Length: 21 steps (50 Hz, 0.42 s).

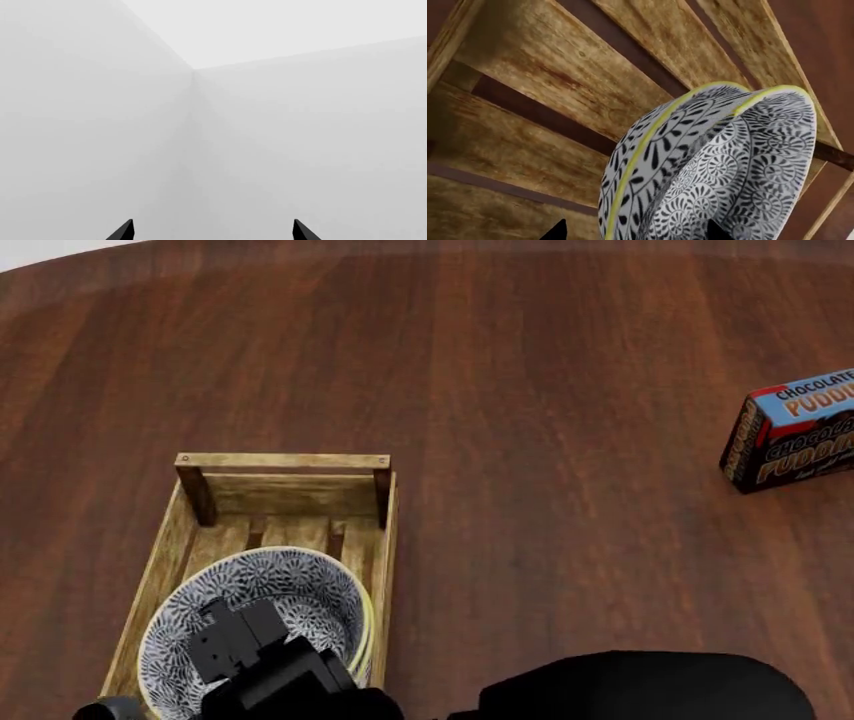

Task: Stack the left bowl on the right bowl and place them in the tray.

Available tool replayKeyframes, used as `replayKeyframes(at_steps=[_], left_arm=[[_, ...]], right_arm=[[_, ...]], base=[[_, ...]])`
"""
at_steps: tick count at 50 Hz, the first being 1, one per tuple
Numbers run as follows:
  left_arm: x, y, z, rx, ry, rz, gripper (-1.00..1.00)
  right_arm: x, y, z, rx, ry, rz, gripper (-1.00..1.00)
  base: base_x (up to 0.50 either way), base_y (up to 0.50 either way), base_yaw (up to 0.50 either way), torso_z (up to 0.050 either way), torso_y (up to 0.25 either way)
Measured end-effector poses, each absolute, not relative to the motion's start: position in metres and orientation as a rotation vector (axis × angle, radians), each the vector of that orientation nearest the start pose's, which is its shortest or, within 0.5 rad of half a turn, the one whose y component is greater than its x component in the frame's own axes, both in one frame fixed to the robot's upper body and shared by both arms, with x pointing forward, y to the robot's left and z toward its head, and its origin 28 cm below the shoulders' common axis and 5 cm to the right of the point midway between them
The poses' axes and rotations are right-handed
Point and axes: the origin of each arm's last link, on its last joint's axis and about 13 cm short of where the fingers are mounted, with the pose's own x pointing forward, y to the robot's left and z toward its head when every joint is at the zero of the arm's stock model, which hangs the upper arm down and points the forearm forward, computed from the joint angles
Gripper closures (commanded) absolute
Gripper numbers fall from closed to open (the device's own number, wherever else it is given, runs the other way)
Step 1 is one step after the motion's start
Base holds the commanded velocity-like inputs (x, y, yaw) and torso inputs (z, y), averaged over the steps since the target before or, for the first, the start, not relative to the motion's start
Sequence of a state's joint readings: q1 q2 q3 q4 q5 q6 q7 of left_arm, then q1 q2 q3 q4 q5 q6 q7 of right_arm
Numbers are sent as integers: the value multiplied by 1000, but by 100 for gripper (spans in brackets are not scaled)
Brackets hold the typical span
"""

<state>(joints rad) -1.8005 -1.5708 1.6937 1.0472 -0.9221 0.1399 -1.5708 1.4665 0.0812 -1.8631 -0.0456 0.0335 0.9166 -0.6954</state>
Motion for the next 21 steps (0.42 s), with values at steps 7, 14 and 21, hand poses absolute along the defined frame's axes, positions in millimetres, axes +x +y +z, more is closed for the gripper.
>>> replayKeyframes(at_steps=[7, 14, 21], left_arm=[[126, 262, 283, 12, -773, 460, -100], [126, 262, 282, 11, -775, 457, -100], [126, 262, 282, 10, -776, 455, -100]], right_arm=[[303, 40, 207, -1830, 307, 1187, -100], [296, 38, 220, -1815, 281, 1185, -100], [288, 36, 234, -1799, 247, 1183, -100]], base=[[0, 0, 0, 0, 0], [0, 0, 0, 0, 0], [0, 0, 0, 0, 0]])
